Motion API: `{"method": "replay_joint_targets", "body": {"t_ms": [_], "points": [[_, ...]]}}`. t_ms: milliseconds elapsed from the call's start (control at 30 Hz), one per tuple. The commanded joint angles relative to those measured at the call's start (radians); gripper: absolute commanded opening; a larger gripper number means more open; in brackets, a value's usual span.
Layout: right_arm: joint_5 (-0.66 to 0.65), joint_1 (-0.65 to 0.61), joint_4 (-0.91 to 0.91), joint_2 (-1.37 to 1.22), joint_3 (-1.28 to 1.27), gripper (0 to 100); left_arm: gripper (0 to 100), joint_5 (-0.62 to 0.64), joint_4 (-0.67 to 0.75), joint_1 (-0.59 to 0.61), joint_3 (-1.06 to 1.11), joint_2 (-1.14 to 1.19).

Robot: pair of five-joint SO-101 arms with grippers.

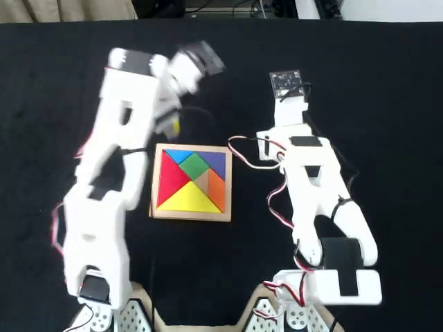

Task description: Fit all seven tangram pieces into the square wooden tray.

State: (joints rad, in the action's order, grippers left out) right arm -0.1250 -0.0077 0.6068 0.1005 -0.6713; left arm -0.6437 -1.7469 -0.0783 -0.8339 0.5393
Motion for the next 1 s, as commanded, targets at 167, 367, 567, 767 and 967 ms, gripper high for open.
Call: {"method": "replay_joint_targets", "body": {"t_ms": [167, 367, 567, 767, 967], "points": [[0.000, -0.144, -0.094, 0.331, -0.265, 1.1, 4, 0.356, -0.011, 0.231, 0.177, -0.219], [0.000, -0.178, 0.043, 0.389, -0.272, 1.1, 3, 0.365, 0.038, 0.266, 0.473, -0.221], [0.000, -0.160, 0.054, 0.185, -0.177, 1.1, 3, 0.496, 0.322, 0.297, 0.746, -0.261], [0.000, -0.160, 0.060, -0.054, -0.008, 1.1, 3, 0.643, 0.655, 0.295, 1.081, -0.410], [0.000, -0.167, 0.057, -0.127, 0.067, 1.1, 3, 0.667, 0.921, 0.294, 1.356, -0.566]]}}
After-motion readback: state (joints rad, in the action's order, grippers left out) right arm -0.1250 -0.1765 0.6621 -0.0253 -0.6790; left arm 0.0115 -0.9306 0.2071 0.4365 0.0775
